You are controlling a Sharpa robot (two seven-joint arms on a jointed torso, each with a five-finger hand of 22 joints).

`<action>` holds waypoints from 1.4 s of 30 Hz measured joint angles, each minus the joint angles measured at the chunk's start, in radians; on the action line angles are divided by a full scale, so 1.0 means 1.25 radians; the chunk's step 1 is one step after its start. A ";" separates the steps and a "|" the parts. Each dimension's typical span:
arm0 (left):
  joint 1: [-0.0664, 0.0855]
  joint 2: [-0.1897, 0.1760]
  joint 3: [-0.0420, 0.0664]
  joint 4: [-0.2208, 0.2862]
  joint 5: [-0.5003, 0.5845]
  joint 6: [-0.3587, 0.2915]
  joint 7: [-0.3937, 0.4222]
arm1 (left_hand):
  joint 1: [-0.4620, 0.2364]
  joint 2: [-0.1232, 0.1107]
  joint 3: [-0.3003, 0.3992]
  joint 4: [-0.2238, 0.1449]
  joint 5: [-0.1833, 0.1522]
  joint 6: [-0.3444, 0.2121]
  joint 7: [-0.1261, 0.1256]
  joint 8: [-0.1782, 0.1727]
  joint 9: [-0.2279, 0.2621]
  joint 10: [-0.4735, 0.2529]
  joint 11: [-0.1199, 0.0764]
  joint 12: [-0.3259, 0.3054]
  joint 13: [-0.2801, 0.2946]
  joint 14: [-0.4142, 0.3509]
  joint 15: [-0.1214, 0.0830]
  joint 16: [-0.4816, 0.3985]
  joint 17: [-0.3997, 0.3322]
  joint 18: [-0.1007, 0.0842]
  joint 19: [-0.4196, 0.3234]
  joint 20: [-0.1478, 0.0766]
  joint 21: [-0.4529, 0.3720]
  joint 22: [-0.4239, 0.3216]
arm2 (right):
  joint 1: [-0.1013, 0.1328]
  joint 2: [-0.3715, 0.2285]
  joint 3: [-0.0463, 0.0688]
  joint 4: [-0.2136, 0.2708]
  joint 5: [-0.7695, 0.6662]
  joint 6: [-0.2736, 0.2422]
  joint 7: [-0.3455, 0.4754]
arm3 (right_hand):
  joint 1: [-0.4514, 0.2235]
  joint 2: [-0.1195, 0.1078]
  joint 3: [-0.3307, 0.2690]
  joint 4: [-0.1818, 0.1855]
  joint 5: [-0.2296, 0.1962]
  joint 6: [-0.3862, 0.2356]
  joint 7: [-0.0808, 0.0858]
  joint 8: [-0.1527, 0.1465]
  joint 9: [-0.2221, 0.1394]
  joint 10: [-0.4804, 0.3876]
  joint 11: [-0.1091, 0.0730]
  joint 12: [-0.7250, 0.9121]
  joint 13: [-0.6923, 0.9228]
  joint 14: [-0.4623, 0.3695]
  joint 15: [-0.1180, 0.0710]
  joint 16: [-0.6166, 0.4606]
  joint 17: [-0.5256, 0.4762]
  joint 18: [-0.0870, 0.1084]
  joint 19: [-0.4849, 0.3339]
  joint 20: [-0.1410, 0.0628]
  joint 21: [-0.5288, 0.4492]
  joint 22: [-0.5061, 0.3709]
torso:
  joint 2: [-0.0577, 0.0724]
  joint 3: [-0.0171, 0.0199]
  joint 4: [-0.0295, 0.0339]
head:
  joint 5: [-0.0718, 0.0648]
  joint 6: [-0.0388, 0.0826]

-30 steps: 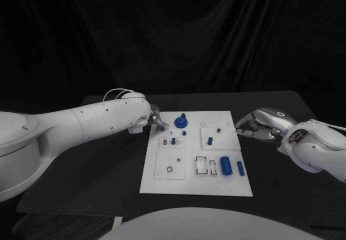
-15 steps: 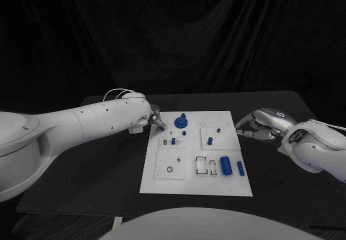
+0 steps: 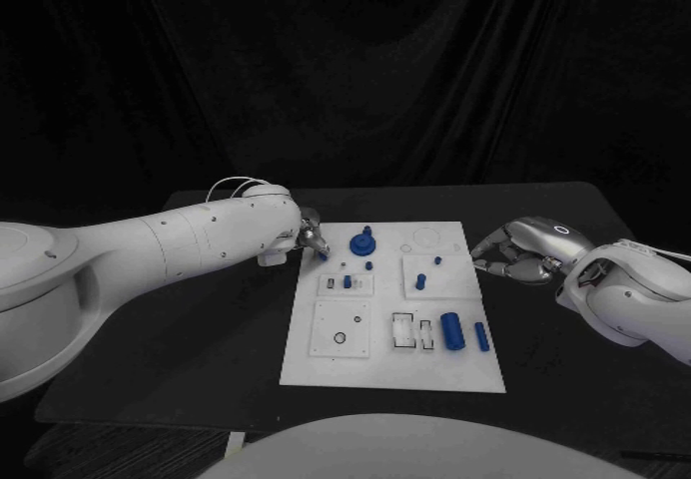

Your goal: Assemble the parts on the task board

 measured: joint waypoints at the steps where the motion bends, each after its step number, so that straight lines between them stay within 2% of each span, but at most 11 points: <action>1: 0.000 -0.001 0.000 0.001 0.000 -0.001 0.001 | -0.004 -0.004 0.015 -0.004 0.004 0.001 0.001 0.000 0.002 0.000 0.000 0.000 0.000 0.000 0.000 0.000 0.000 0.000 0.000 0.000 0.000 0.000 | 0.000 0.000 0.000 0.000 0.000 0.001 0.000 | 0.001 0.001 0.002 -0.002 0.003 0.000 0.000 0.000 0.000 0.000 0.000 0.000 0.000 0.000 0.000 -0.002 0.000 0.000 0.000 0.000 0.000 0.000 | 0.000 0.0000 0.0000 | 0.001 0.000; 7: 0.000 -0.021 0.000 0.030 0.000 -0.016 0.005 | -0.025 -0.025 0.082 -0.030 0.037 0.006 0.003 0.001 0.021 0.000 0.000 0.000 0.000 0.000 0.000 0.000 0.000 0.000 0.000 0.000 0.000 0.000 | 0.000 -0.002 0.000 0.000 0.000 0.004 -0.003 | 0.007 0.001 0.006 -0.006 0.012 0.000 0.000 -0.003 0.000 0.000 0.000 -0.004 0.001 0.000 0.000 -0.002 0.000 0.000 0.000 0.000 -0.005 0.000 | 0.000 0.0002 0.0004 | -0.001 0.000; 11: 0.000 -0.047 0.000 0.068 0.006 -0.032 0.002 | -0.030 -0.029 0.085 -0.030 0.037 0.008 0.002 0.001 0.024 0.000 0.000 0.000 0.000 0.000 0.000 0.000 0.000 0.000 0.000 0.000 0.000 0.000 | 0.000 -0.006 0.000 0.002 0.000 0.006 -0.005 | 0.008 0.002 0.008 -0.008 0.015 0.000 0.000 -0.003 0.000 0.000 0.000 -0.004 0.001 0.000 0.000 -0.002 0.000 0.000 0.000 0.000 -0.005 0.000 | 0.000 0.0002 0.0004 | -0.002 0.000; 13: 0.001 -0.064 0.000 0.093 0.016 -0.038 -0.002 | -0.030 -0.029 0.088 -0.032 0.037 0.009 0.003 0.001 0.025 0.000 0.000 0.000 0.000 0.000 0.000 0.000 0.000 0.000 0.000 0.000 0.000 0.000 | 0.000 -0.008 0.000 0.003 0.000 0.006 -0.007 | 0.008 0.002 0.009 -0.009 0.019 -0.004 0.004 -0.008 -0.002 0.000 0.000 -0.004 0.001 -0.001 0.001 -0.002 0.000 0.000 0.000 0.000 -0.005 0.000 | 0.000 0.0002 0.0006 | -0.002 0.000; 17: 0.010 -0.098 0.000 0.150 0.048 -0.050 -0.020 | -0.038 -0.033 0.100 -0.035 0.037 0.009 0.003 0.001 0.026 0.000 0.000 0.000 0.000 0.000 0.000 0.000 0.000 0.000 0.000 0.000 0.000 0.000 | 0.000 -0.012 0.000 0.005 0.000 0.006 -0.010 | 0.008 0.002 0.009 -0.009 0.021 -0.004 0.004 -0.008 -0.002 0.000 0.000 -0.004 0.001 -0.001 0.001 -0.002 0.000 0.000 0.000 0.000 -0.005 0.000 | 0.000 0.0005 0.0007 | -0.002 0.000; 20: 0.019 -0.120 0.000 0.194 0.070 -0.058 -0.036 | -0.047 -0.034 0.105 -0.037 0.026 0.009 0.003 0.004 0.027 0.000 0.000 0.000 0.000 0.000 0.000 0.000 0.000 0.000 0.000 0.000 0.000 0.000 | 0.000 -0.014 0.000 0.006 0.000 0.005 -0.012 | 0.008 0.002 0.009 -0.009 0.021 -0.004 0.004 -0.008 -0.002 0.000 0.000 -0.004 0.001 -0.001 0.001 -0.002 0.000 0.000 0.000 0.000 -0.005 0.000 | 0.000 0.0008 0.0008 | 0.000 0.000; 26: 0.024 -0.152 0.000 0.267 0.097 -0.072 -0.061 | -0.054 -0.028 0.111 -0.035 0.012 0.009 0.003 0.004 0.029 0.000 0.000 0.000 0.000 0.000 0.000 0.000 0.000 0.000 0.000 0.000 -0.004 0.000 | -0.001 -0.015 0.000 0.007 0.000 0.005 -0.016 | 0.008 0.002 0.009 -0.009 0.021 -0.004 0.004 -0.007 -0.002 0.000 0.000 -0.003 0.001 -0.001 0.001 -0.002 0.000 0.000 0.000 0.000 -0.005 0.000 | -0.001 0.0008 0.0008 | 0.002 0.000; 34: 0.025 -0.163 0.000 0.295 0.114 -0.082 -0.087 | -0.056 -0.026 0.114 -0.032 0.011 0.005 0.000 0.004 0.029 0.000 0.000 0.000 0.000 0.000 0.000 0.000 0.000 0.000 0.000 0.000 -0.005 0.000 | -0.001 -0.018 0.000 0.008 0.000 0.005 -0.017 | 0.008 0.002 0.011 -0.011 0.024 -0.004 0.004 -0.007 -0.002 0.000 0.000 -0.002 0.001 -0.001 0.001 -0.002 0.000 0.000 0.000 0.000 -0.005 0.000 | 0.000 -0.0002 -0.0001 | 0.004 0.000; 36: 0.025 -0.162 0.000 0.295 0.117 -0.083 -0.092 | -0.059 -0.023 0.117 -0.029 0.001 0.005 0.000 0.004 0.029 0.000 0.000 0.000 0.000 0.000 0.000 0.000 0.000 0.000 0.000 0.000 -0.005 0.000 | -0.001 -0.018 0.000 0.008 0.000 0.005 -0.018 | 0.008 0.002 0.011 -0.011 0.024 -0.004 0.004 -0.007 -0.002 0.000 0.000 -0.002 0.001 -0.001 0.001 -0.002 0.000 0.000 0.000 0.000 -0.005 0.000 | 0.000 -0.0002 -0.0002 | 0.005 0.000; 38: 0.024 -0.160 0.000 0.295 0.119 -0.083 -0.096 | -0.064 -0.018 0.115 -0.025 -0.029 0.005 0.000 0.003 0.029 0.000 0.000 0.000 0.000 0.000 0.000 0.000 0.000 0.000 0.000 0.000 -0.005 0.000 | -0.001 -0.018 0.000 0.008 0.000 0.005 -0.018 | 0.008 0.002 0.011 -0.011 0.024 -0.004 0.004 -0.007 -0.002 0.000 0.000 -0.002 0.001 -0.001 0.001 -0.002 0.000 0.000 0.000 0.000 -0.005 0.000 | 0.000 -0.0003 -0.0002 | 0.006 0.000; 42: 0.018 -0.155 0.000 0.294 0.121 -0.083 -0.103 | -0.064 -0.018 0.114 -0.022 -0.050 0.005 0.000 0.003 0.030 0.000 0.000 0.000 0.000 0.000 0.000 0.000 0.000 0.000 0.000 0.000 -0.008 0.000 | -0.002 -0.017 0.000 0.007 0.000 0.005 -0.018 | 0.011 -0.001 0.011 -0.011 0.024 -0.004 0.004 -0.007 -0.002 0.000 0.000 -0.002 0.000 -0.001 0.001 -0.002 0.000 0.000 0.000 0.000 -0.005 0.000 | 0.000 -0.0005 -0.0002 | 0.006 0.000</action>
